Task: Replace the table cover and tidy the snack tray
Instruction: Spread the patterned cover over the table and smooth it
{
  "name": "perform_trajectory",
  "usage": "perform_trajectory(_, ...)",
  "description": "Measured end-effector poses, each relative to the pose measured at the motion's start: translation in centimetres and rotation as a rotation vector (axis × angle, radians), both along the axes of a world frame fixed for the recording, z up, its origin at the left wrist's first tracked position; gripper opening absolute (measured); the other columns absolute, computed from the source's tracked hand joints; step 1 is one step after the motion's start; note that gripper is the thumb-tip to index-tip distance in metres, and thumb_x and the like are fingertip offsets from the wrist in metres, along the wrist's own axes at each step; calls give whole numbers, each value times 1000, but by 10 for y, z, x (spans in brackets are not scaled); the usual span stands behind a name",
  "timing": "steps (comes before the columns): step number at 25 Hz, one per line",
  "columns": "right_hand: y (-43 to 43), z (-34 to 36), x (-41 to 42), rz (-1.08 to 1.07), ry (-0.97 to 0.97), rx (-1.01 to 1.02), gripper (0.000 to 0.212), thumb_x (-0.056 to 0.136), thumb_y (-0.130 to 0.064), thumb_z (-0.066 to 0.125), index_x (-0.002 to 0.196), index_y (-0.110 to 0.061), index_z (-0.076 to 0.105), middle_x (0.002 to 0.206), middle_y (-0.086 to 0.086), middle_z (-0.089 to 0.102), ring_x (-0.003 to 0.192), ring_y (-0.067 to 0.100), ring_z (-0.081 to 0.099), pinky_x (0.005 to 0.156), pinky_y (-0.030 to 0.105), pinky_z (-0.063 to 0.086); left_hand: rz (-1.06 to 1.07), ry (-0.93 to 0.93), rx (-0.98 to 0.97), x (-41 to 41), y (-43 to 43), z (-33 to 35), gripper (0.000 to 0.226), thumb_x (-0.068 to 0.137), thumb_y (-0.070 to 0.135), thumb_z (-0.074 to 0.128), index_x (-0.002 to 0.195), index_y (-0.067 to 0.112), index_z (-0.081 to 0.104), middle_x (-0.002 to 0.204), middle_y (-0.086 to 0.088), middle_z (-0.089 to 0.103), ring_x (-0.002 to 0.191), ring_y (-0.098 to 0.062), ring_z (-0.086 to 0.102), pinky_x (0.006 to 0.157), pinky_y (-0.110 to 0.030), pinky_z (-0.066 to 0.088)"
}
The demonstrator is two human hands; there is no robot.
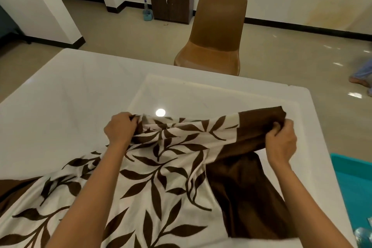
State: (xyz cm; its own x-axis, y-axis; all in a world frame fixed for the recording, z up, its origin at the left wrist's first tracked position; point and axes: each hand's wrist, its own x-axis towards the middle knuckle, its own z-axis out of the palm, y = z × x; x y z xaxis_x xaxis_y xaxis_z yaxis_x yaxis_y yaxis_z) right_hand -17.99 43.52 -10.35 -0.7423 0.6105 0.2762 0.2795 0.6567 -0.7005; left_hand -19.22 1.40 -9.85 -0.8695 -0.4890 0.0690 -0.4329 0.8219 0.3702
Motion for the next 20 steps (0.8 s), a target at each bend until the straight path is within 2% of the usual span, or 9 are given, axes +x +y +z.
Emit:
perform_trajectory(1, 6, 9, -4, -71, 74, 26, 15, 97, -23, 43, 105, -11, 48, 100, 15, 63, 86, 37, 61, 68, 34, 41, 57, 3, 97, -9, -8, 4, 28, 85, 40, 61, 78, 15, 70, 71, -2, 61, 76, -29, 63, 54, -27, 39)
perform_trajectory(3, 11, 21, -16, -158, 170, 5, 21, 98, -24, 42, 113, -11, 47, 112, 14, 59, 96, 33, 60, 73, 31, 39, 160, 54, 517, -24, -15, 12, 33, 79, 39, 71, 98, 12, 69, 94, -7, 67, 92, -28, 65, 69, -36, 55)
perform_trajectory(5, 13, 22, -29, -74, 128, -171, 27, 97, -20, 46, 122, -9, 46, 124, 14, 53, 108, 30, 56, 81, 28, 40, 182, 157, 873, -29, -11, 16, 51, 81, 43, 70, 122, 14, 56, 119, -8, 60, 107, -24, 60, 87, -39, 55)
perform_trajectory(7, 11, 14, -33, 129, -47, -363, 40, 96, -14, 47, 135, -10, 40, 138, 14, 45, 121, 27, 51, 95, 30, 40, 68, 222, 721, -20, -8, 13, 48, 92, 44, 55, 131, 17, 47, 131, -7, 54, 118, -24, 54, 96, -35, 45)
perform_trajectory(9, 16, -4, -26, 184, -227, -333, 48, 95, -9, 47, 142, -9, 36, 146, 15, 38, 129, 29, 45, 104, 35, 37, -42, 156, 473, -3, -15, -10, 44, 98, 34, 47, 135, 11, 45, 136, -13, 51, 126, -28, 48, 101, -38, 39)
perform_trajectory(13, 7, -45, 12, 283, -469, -192, 44, 90, -32, 62, 124, -4, 55, 125, 17, 58, 116, 36, 55, 96, 41, 46, -69, -164, 292, 37, -25, -61, 33, 94, 27, 53, 120, 6, 52, 128, -22, 53, 121, -37, 47, 102, -47, 36)
perform_trajectory(16, -18, -58, 22, 444, -462, -127, 39, 83, -36, 70, 111, -12, 56, 106, 4, 61, 101, 25, 60, 89, 36, 50, -194, -89, 225, 58, -9, -77, 31, 86, 21, 64, 113, 8, 55, 107, -11, 57, 104, -31, 54, 96, -46, 38)
perform_trajectory(18, -24, -52, 16, 408, -420, -257, 33, 82, -28, 73, 107, -18, 54, 102, -1, 58, 98, 22, 58, 86, 29, 46, -145, -18, 275, 61, -9, -72, 20, 87, 18, 63, 104, 13, 55, 94, -6, 61, 88, -28, 59, 76, -38, 44)
perform_trajectory(20, -14, -38, 10, 318, -325, -319, 28, 81, -26, 74, 100, -20, 55, 96, -3, 58, 91, 20, 56, 81, 27, 41, -19, 13, 307, 55, -25, -60, 17, 90, 22, 60, 104, 14, 56, 91, -5, 62, 82, -24, 57, 68, -34, 42)
